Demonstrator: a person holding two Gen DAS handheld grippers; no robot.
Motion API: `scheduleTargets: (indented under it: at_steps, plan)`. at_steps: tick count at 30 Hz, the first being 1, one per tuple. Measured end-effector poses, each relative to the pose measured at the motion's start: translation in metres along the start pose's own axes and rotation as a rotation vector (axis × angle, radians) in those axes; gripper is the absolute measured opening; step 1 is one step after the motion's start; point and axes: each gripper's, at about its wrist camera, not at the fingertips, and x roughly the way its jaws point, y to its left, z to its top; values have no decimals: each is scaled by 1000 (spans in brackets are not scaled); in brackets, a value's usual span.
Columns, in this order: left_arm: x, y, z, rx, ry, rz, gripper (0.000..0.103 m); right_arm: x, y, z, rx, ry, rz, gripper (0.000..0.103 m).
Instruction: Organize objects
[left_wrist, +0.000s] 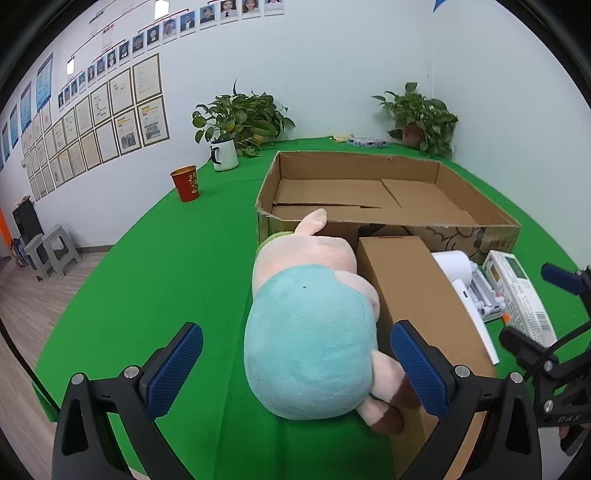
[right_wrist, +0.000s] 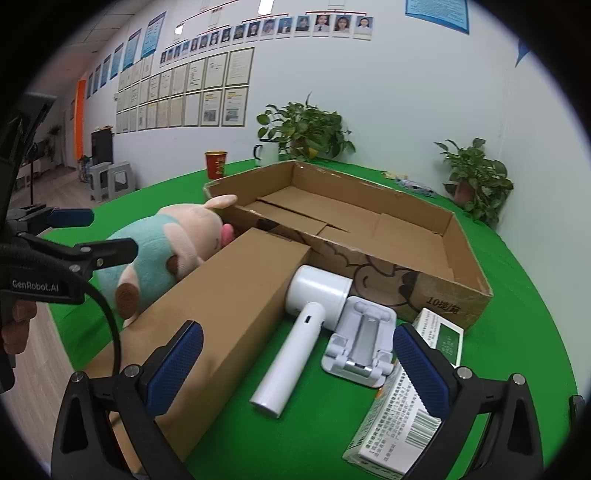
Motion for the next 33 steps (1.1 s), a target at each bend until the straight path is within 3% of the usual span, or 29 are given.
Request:
scheduleTargets:
  at_steps: [8, 11, 21, 27, 33]
  plan:
    - [15, 6, 6, -26, 43, -66, 103, 15, -4, 6, 33, 11, -10, 102]
    - [19, 9, 8, -50, 65, -113, 103, 22, -3, 8, 50, 62, -22, 102]
    - [24, 9, 16, -44, 60, -105, 103, 32, -9, 6, 170, 202, -13, 102]
    - [23, 12, 16, -50, 71, -124, 103, 27, -3, 12, 160, 199, -20, 102]
    - [19, 32, 10, -101, 85, -123, 103, 20, 8, 25, 96, 140, 0, 102]
